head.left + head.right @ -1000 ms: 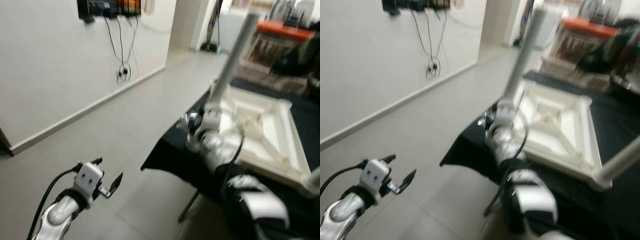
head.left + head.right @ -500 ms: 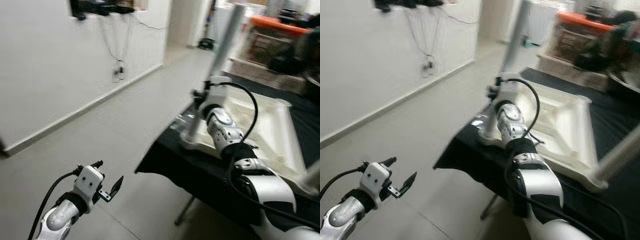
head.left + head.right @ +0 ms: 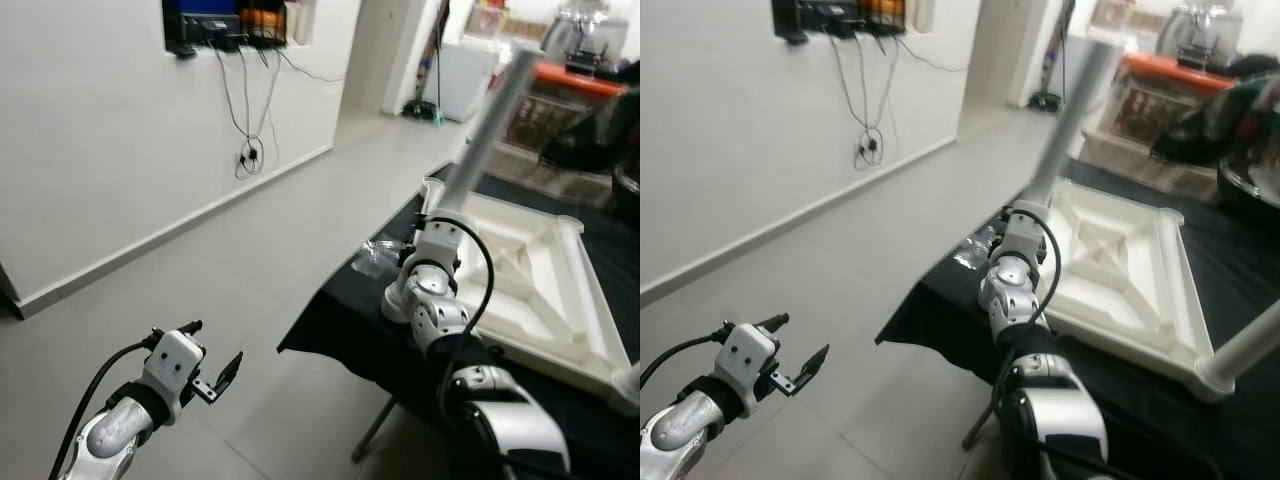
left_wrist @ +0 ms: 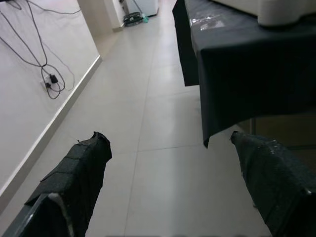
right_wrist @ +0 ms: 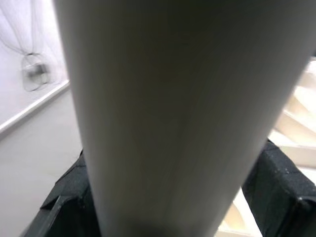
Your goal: Building children table
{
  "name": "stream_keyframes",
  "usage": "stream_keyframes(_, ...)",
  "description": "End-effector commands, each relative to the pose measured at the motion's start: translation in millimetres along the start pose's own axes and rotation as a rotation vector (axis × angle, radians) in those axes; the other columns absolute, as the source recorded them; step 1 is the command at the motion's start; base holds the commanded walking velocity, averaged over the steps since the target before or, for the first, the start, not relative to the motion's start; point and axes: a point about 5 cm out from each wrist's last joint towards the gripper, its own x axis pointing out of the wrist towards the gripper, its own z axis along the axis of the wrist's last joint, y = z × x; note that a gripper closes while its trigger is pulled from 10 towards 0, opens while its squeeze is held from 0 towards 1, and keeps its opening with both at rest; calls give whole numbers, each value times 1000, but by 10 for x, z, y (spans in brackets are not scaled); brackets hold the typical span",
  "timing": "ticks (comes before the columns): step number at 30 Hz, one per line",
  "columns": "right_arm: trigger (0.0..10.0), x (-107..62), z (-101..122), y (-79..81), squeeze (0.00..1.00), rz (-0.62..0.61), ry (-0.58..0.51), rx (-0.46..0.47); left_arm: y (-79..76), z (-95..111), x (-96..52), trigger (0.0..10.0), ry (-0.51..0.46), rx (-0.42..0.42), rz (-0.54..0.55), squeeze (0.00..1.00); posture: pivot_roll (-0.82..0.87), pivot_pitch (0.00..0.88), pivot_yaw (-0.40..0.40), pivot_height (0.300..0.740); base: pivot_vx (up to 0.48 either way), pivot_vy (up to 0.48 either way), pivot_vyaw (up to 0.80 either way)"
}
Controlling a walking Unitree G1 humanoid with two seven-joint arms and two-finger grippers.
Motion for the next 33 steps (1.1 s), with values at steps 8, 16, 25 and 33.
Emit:
stream_keyframes(8,0,-75,574,212,0,687,-213,-3,-49,-38,-12,10000,12,-14,-9,0,56,0,-130,740,0,0,0)
stream_keyframes(16,0,70,-17,-283,0,-68,59,-66,-32,-46,-53,10000,18,-15,-1,0,62,0,-128,740,0,0,0)
stream_keyframes(25,10000,-165,-430,-86,0,-270,137,35,-30,-44,-55,10000,22,-9,-15,0,54,0,-110,740,0,0,0)
stream_keyframes(33,10000,-18,172,219,0,185,-69,-23,-39,-33,-10,10000,15,-10,-16,0,46,0,-118,740,0,0,0)
